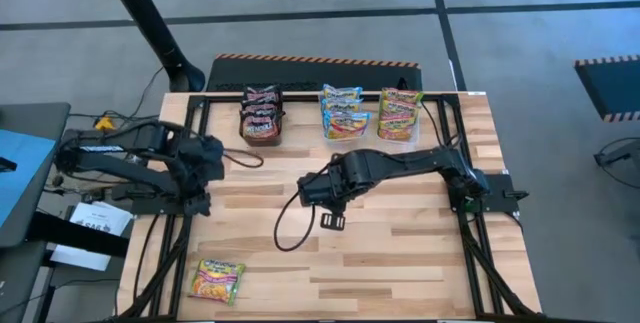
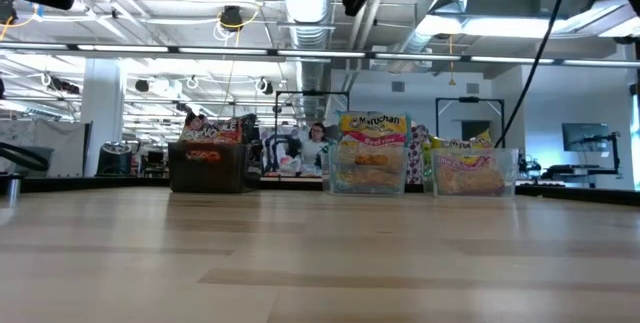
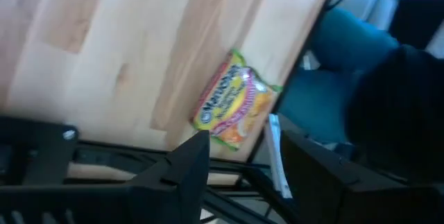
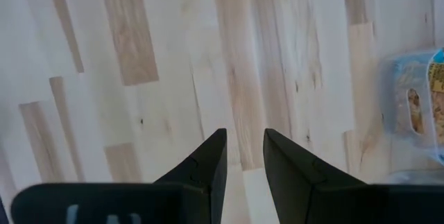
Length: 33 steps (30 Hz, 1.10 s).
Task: Sort Maruchan noodles
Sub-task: Put the light green noodle pack into the right transparent bin
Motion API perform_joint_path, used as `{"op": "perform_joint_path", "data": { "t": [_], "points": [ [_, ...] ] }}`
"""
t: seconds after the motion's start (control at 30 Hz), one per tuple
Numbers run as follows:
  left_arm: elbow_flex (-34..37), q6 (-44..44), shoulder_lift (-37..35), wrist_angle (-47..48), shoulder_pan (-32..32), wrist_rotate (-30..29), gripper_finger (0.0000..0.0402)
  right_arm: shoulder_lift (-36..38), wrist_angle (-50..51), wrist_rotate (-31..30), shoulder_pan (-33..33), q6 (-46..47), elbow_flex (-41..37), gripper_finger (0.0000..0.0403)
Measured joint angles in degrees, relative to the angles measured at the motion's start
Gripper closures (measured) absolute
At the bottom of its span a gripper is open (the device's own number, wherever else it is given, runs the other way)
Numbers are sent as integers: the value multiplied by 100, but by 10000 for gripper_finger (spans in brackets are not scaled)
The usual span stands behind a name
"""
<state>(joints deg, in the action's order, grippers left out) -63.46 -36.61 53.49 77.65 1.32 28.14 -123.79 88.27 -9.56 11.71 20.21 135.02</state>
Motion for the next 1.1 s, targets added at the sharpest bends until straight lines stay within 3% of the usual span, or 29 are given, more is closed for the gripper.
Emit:
{"op": "perform_joint_path", "data": {
  "t": [0.5, 0.73, 1.1],
  "points": [
    [0, -1503, 15, -571, 2644, -1840, 237, 0, -61, -321, 334, 914, -4, 285],
    [0, -1697, 219, -567, 3602, -1804, 237, 0, -141, -380, 358, 996, -4, 285],
    [0, -1665, 1350, -1230, 4429, -2017, 223, -2, -204, -411, 354, 994, -4, 285]
  ]
}}
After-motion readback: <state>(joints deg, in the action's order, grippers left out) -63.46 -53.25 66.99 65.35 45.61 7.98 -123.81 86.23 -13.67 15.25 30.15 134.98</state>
